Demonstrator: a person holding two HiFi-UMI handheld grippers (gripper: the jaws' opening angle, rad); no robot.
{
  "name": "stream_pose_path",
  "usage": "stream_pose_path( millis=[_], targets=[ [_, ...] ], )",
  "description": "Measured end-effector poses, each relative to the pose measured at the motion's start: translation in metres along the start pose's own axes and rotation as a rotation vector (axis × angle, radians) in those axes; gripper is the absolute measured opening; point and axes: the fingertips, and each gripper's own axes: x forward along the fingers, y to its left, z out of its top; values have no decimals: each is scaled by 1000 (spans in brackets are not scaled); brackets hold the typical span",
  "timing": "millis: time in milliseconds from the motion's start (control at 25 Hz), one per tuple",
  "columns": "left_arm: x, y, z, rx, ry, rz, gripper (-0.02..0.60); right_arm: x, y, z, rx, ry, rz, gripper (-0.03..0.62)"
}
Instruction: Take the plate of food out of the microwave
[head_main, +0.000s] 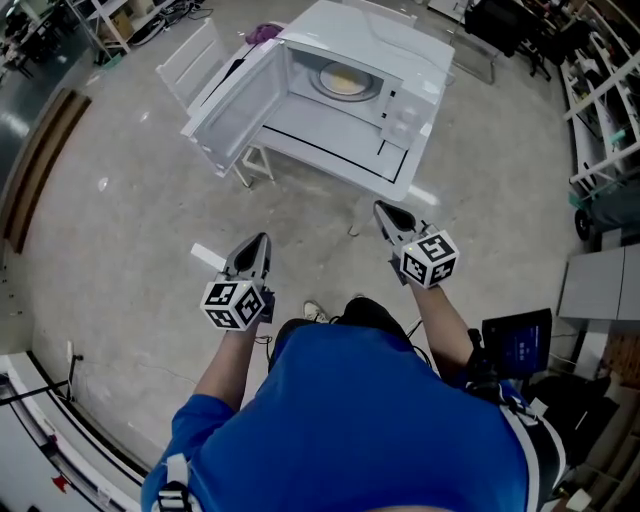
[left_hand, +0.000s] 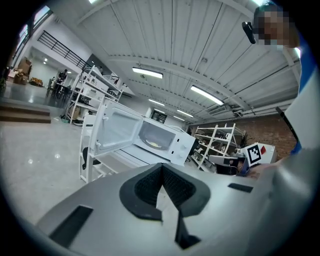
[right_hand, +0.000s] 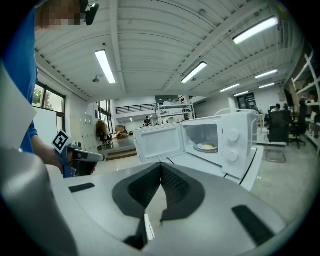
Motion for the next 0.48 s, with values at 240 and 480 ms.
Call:
stream_pose_path(
  millis=[240,480],
  targets=[
    [27,6,4,4,9,-22,9,17,-13,5,-4,-3,-19,4],
    [71,10,12,35,26,-37,9,43,-37,9,-2,-12,-17,3]
  ],
)
